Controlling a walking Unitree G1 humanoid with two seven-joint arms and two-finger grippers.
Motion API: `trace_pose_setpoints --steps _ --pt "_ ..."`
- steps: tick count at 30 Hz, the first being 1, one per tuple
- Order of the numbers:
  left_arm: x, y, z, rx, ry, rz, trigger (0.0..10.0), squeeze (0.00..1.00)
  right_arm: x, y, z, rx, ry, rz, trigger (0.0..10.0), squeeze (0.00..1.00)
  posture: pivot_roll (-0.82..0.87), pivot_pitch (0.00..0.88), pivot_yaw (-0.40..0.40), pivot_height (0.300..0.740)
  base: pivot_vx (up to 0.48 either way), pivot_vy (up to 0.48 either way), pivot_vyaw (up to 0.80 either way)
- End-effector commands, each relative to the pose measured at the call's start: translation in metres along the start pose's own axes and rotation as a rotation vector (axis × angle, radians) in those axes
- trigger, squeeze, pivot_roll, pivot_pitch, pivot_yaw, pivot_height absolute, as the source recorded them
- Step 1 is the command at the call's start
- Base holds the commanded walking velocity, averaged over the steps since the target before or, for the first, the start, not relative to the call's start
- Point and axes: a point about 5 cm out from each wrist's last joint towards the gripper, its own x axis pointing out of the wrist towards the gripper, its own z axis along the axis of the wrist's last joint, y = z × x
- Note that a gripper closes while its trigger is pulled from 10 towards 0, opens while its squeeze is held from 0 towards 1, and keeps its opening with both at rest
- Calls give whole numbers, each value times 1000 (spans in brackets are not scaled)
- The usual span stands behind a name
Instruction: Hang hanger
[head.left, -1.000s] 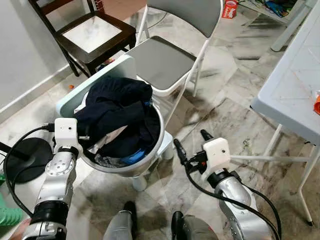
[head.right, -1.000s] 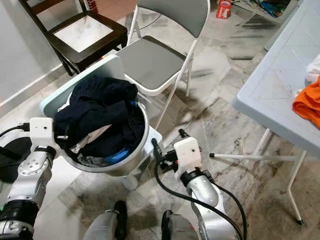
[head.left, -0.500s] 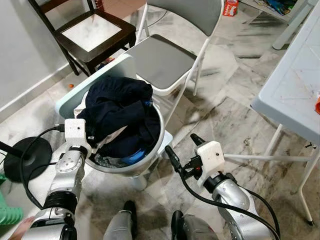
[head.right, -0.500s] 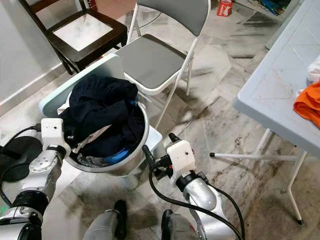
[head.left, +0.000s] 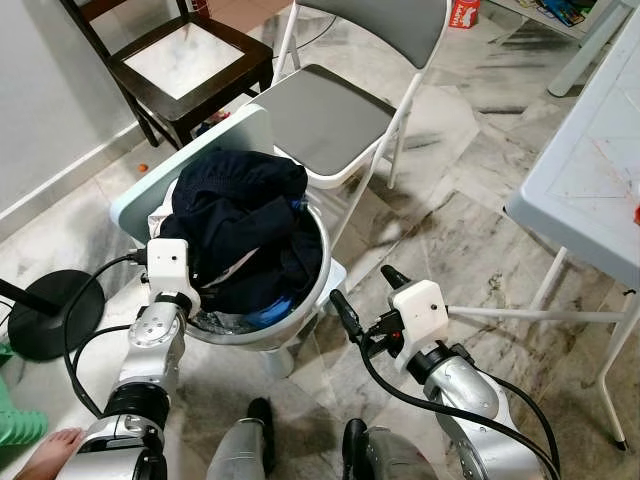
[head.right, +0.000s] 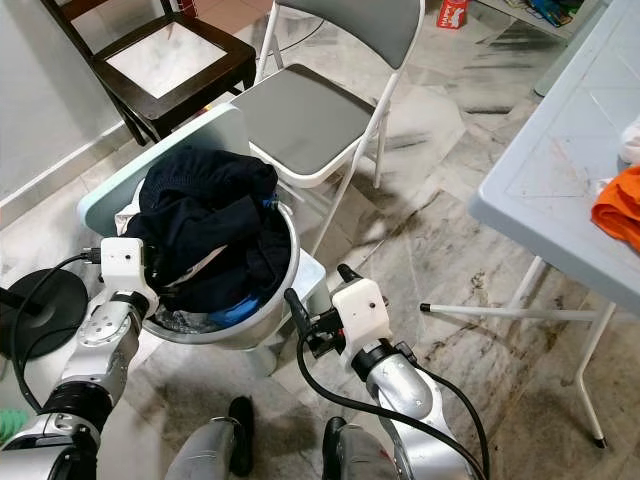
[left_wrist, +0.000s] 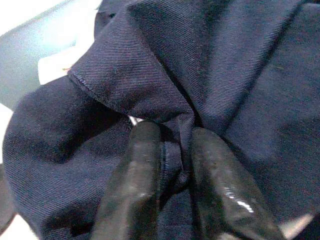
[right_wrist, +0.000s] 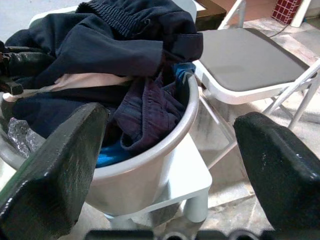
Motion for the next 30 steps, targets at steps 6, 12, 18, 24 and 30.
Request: trace_pose_setpoints --steps 6,12,18,24,30 --pt "-17 -39 -18 35 39 -197 0 0 -1 1 -5 -6 21 2 10000 0 -25 320 -21 740 0 0 0" --pt "-26 -55 -21 37 63 -307 0 0 1 2 -5 -17 20 18 10000 0 -16 315 -25 740 0 0 0" --pt "-45 -72 -22 81 92 -470 0 0 2 3 -4 -21 18 25 10000 0 -13 315 -25 740 0 0 0" --pt "-61 -74 -27 209 115 -541 0 0 2 3 -5 -19 18 25 10000 0 -9 317 -23 740 0 0 0" --pt "-70 -43 -29 254 98 -271 10000 0 3 4 -6 -20 18 29 10000 0 4 315 -24 740 0 0 0"
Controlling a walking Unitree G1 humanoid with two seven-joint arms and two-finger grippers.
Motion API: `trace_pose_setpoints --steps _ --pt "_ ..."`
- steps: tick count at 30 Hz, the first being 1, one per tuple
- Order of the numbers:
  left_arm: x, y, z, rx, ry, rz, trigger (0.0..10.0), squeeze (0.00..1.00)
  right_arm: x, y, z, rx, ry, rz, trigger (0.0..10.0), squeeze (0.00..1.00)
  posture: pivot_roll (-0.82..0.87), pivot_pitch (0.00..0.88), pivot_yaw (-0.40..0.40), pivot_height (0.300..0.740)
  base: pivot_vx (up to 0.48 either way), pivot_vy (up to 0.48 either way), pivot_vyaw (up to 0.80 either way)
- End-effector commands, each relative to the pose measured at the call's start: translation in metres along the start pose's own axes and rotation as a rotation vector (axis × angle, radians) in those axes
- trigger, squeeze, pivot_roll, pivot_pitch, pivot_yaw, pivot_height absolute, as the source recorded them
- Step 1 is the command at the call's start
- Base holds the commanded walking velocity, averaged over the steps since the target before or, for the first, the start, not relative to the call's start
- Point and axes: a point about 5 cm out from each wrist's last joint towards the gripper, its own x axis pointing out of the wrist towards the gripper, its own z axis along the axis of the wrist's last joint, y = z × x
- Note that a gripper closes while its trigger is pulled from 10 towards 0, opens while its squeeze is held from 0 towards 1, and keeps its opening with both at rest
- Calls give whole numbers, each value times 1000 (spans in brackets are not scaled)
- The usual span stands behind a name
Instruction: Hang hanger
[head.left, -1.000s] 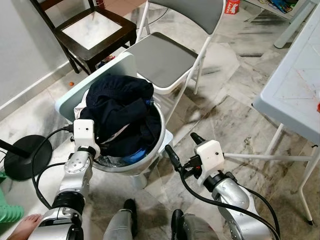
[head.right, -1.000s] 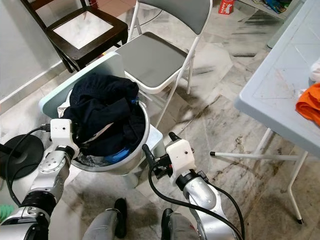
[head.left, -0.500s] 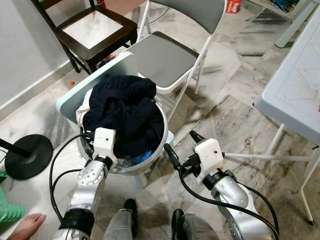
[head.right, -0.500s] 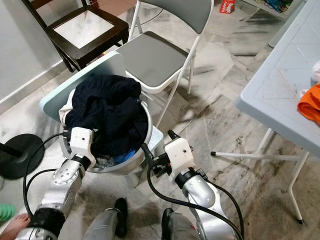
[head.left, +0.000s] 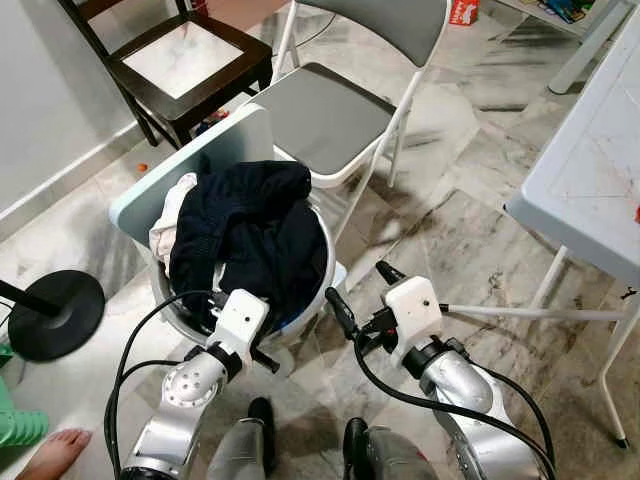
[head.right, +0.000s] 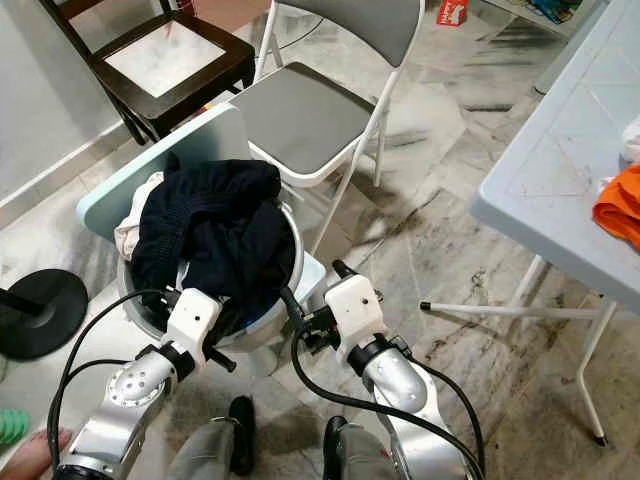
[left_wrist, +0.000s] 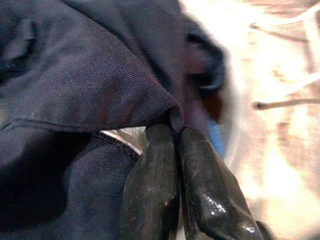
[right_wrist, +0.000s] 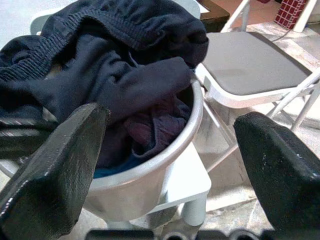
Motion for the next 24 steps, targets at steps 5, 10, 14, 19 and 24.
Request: trace_pose_setpoints --steps 5,10,14,19,24 --pt "-20 10 -7 -25 -1 99 10000 1000 -1 3 -5 5 16 16 10000 0 9 313 -27 740 0 0 0" --pt "-36 10 8 215 -142 68 10000 1000 1 3 -6 1 16 22 10000 0 15 313 -33 740 0 0 0" --pt "-47 20 24 263 -236 168 10000 1000 3 3 -6 -2 15 30 10000 0 26 312 -32 740 0 0 0" --pt "-53 44 29 210 -222 366 10000 1000 4 3 -6 -1 14 33 10000 0 30 312 -30 740 0 0 0" --pt "-56 62 25 147 -187 514 10000 1000 4 3 -6 1 13 32 10000 0 30 312 -32 740 0 0 0"
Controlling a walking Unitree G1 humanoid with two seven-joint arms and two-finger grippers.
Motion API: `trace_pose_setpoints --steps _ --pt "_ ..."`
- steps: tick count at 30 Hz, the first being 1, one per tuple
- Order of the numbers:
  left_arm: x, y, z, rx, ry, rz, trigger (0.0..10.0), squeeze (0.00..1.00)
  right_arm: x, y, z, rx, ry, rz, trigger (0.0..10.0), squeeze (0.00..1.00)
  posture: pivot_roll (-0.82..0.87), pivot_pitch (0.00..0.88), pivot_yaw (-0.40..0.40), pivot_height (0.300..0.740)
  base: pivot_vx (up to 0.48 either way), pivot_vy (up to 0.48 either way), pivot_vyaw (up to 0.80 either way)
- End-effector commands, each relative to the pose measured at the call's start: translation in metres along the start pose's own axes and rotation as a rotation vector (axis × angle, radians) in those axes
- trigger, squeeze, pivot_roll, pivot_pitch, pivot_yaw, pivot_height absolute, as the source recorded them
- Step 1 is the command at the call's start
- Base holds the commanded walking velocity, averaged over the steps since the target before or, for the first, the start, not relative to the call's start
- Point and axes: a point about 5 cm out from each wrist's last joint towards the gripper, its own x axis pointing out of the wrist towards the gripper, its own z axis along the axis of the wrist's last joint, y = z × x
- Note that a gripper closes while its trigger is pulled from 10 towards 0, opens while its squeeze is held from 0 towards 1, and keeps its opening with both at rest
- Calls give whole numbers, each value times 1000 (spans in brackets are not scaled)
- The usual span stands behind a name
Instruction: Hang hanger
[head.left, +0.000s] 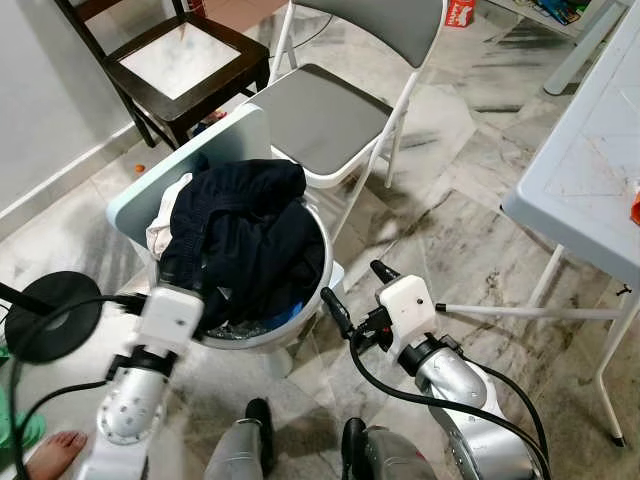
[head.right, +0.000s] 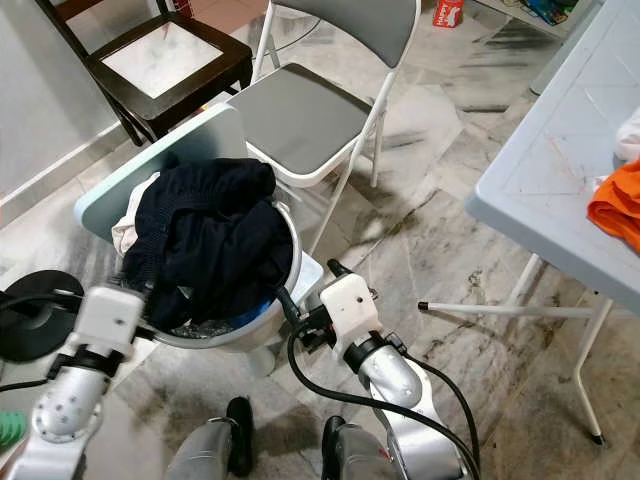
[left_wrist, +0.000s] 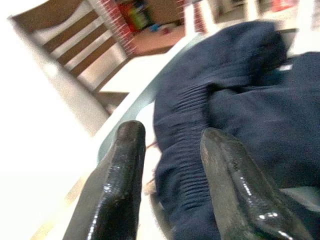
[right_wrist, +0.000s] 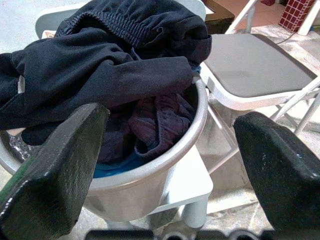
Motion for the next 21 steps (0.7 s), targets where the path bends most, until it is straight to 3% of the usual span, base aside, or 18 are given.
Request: trace_pose_setpoints --steps 1,5,7,12,16,21 --pt "-5 4 -14 -52 104 62 10000 1000 -2 2 -6 10 18 11 10000 0 30 312 -32 740 0 0 0" --pt "-1 13 -38 -169 256 166 10000 1000 -2 1 -6 8 17 10 10000 0 27 312 -36 740 0 0 0" --pt "8 6 -48 -231 326 165 10000 1000 -2 2 -6 10 18 11 10000 0 23 315 -40 740 0 0 0" --pt "24 11 -46 -220 307 207 10000 1000 -3 1 -6 7 19 11 10000 0 14 319 -40 740 0 0 0" --pt "39 18 -47 -260 329 259 10000 1000 -5 1 -7 8 24 3 10000 0 4 323 -38 740 0 0 0" --pt "58 11 -46 -310 348 194 10000 1000 -5 1 -7 5 24 -4 10000 0 -5 322 -35 740 0 0 0"
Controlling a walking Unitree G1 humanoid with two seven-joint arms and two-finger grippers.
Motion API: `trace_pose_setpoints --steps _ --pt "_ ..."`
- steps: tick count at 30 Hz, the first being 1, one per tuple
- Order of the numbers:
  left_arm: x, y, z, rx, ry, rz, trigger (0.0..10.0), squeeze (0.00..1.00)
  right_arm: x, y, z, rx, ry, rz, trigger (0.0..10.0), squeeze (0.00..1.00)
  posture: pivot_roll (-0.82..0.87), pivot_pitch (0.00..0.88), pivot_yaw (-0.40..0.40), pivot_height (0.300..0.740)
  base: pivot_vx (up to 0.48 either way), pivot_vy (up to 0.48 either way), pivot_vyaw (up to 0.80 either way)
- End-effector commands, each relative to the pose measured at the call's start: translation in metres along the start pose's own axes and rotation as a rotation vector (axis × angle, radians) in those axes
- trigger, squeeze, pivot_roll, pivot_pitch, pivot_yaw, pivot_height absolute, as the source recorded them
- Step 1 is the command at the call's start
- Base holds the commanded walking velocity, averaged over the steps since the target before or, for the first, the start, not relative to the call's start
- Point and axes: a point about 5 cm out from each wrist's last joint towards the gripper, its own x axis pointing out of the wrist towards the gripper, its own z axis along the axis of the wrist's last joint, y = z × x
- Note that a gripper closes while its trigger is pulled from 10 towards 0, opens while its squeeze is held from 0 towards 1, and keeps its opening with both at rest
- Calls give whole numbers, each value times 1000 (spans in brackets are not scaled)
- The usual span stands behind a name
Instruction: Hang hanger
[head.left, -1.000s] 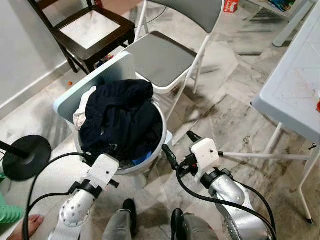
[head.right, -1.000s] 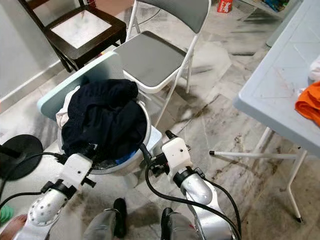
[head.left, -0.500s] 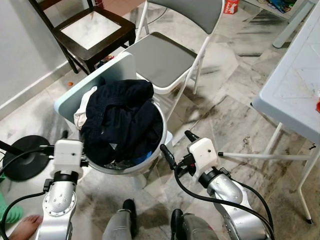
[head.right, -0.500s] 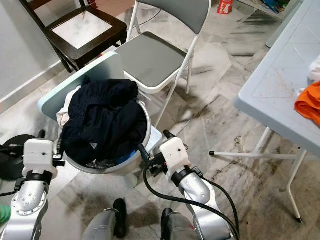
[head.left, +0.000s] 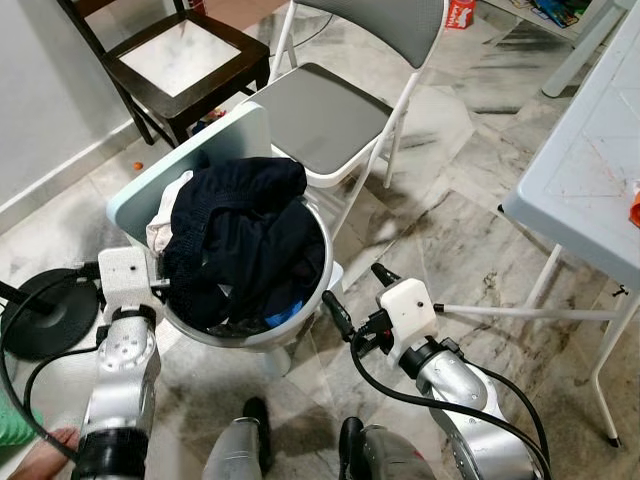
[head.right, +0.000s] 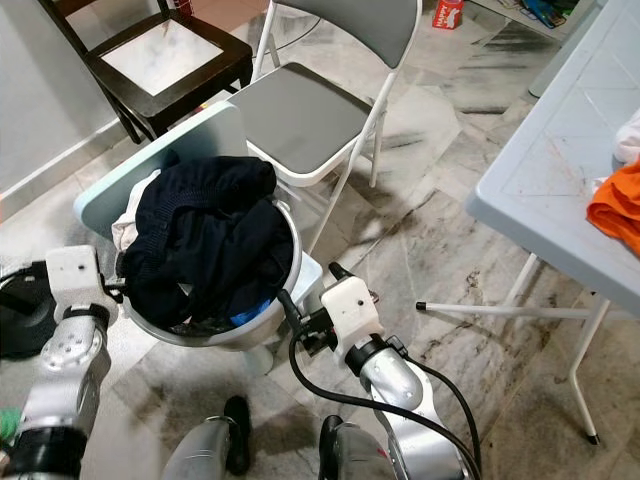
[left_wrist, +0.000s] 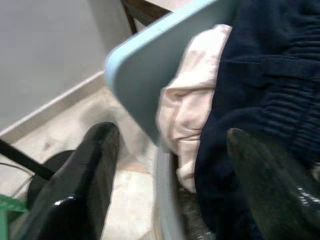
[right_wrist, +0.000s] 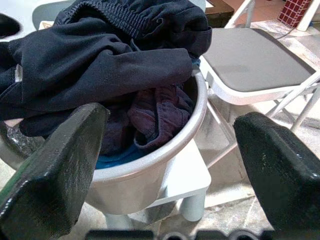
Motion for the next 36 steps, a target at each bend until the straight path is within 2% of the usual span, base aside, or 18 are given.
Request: trace_pose_setpoints --steps 1,3,5,12,13,14,15,16,20,21,22,23,24,25,26,28,36 --pt "-2 1 -11 10 48 -6 10000 1000 -3 1 -3 5 10 1 10000 0 -5 322 -35 740 0 0 0" --pt "-2 -12 -7 9 36 -57 10000 1000 -4 1 -3 3 10 -1 10000 0 -8 319 -28 740 0 0 0" --pt "-4 -17 -8 8 36 -75 10000 1000 -4 1 -3 3 10 -2 10000 0 -8 319 -26 740 0 0 0" --pt "-20 -48 -19 -52 119 -189 10000 1000 -4 1 -4 3 10 -6 10000 0 -6 317 -22 740 0 0 0" --pt "-24 -54 -21 -53 140 -214 10000 929 -4 1 -4 2 11 -4 10000 0 -6 317 -22 740 0 0 0" --pt "-25 -55 -21 -53 145 -219 10000 929 -4 1 -4 2 12 -4 10000 0 -6 317 -22 740 0 0 0" --pt "-26 -56 -24 -46 162 -235 10000 702 -4 2 -4 2 12 -3 10000 0 -5 318 -25 740 0 0 0" --pt "-29 -55 -34 -14 216 -237 10000 0 -4 2 -4 2 12 0 10000 0 -4 320 -25 740 0 0 0" --pt "-29 -46 -52 -24 331 -198 10000 0 -4 3 -4 3 16 2 10000 0 -7 323 -27 740 0 0 0" --pt "-29 -46 -52 -24 331 -198 10000 0 -4 3 -4 3 16 2 10000 0 -7 323 -27 740 0 0 0" --pt "-30 -43 -57 -22 375 -201 9490 0 -4 3 -5 5 17 3 10000 0 -8 324 -27 740 0 0 0" --pt "-30 -42 -59 -26 396 -202 7373 0 -4 3 -5 5 18 3 10000 0 -8 324 -27 740 0 0 0" --pt "-30 -38 -65 -35 438 -184 2549 0 -4 3 -5 5 19 5 10000 0 -8 324 -27 740 0 0 0" --pt "-31 -37 -68 -36 457 -187 0 0 -4 4 -5 5 19 5 10000 0 -9 325 -27 740 0 0 0" --pt "-31 -37 -68 -36 457 -187 0 0 -4 4 -5 5 19 5 10000 0 -9 325 -27 740 0 0 0" --pt "-34 -30 -79 -25 526 -211 0 0 -4 4 -6 4 24 8 10000 0 -11 325 -25 740 0 0 0" --pt "-41 -8 -97 33 603 -185 0 0 -4 5 -6 4 29 7 10000 0 -9 325 -20 740 0 0 0"
